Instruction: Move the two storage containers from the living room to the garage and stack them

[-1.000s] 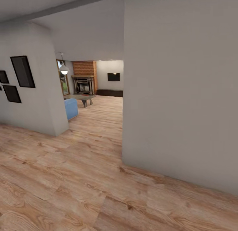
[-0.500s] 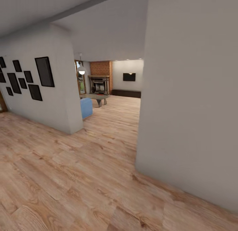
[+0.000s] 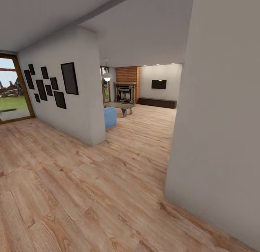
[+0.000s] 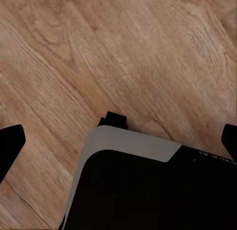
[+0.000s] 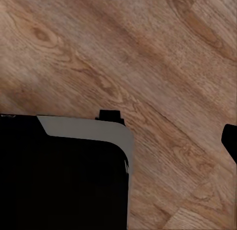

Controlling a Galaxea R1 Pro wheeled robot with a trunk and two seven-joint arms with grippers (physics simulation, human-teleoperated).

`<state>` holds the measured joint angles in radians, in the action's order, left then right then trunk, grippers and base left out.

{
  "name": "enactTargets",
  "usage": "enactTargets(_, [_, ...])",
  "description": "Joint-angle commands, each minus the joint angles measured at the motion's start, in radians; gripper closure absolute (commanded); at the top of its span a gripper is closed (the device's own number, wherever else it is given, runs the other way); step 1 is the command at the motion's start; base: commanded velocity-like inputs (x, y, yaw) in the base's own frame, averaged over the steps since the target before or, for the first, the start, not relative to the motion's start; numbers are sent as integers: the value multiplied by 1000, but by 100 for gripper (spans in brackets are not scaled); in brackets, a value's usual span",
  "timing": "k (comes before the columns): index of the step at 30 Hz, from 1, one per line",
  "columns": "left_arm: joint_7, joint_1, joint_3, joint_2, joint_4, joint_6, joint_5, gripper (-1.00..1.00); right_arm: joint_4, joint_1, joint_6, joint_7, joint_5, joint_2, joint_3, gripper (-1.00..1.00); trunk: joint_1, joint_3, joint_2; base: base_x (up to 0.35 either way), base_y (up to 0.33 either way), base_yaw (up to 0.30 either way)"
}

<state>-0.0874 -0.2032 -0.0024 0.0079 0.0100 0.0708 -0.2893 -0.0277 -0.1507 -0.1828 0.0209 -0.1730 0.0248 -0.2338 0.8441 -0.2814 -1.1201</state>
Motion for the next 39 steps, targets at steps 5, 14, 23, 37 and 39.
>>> enactTargets(5, [-2, -1, -1, 0, -1, 3, -4, -100, -3, -1, -6, 1, -9, 0, -9, -100, 1, -1, -1, 325, 0, 287])
enactTargets(14, [-2, -1, -1, 0, -1, 2, -4, -100, -3, -1, -6, 1, -10, 0, -9, -100, 1, -1, -1, 325, 0, 287])
enactTargets(23, [-2, -1, -1, 0, -1, 4, -4, -100, -3, -1, -6, 1, -10, 0, -9, -100, 1, -1, -1, 325, 0, 287])
enactTargets(37, [-2, -1, -1, 0, -1, 6, -4, -100, -3, -1, -6, 1, -10, 0, -7, -100, 1, -1, -1, 325, 0, 287])
enactTargets(39, [-2, -1, -1, 0, -1, 6, -4, -100, -3, -1, -6, 1, -10, 0, -7, -100, 1, -1, -1, 325, 0, 227])
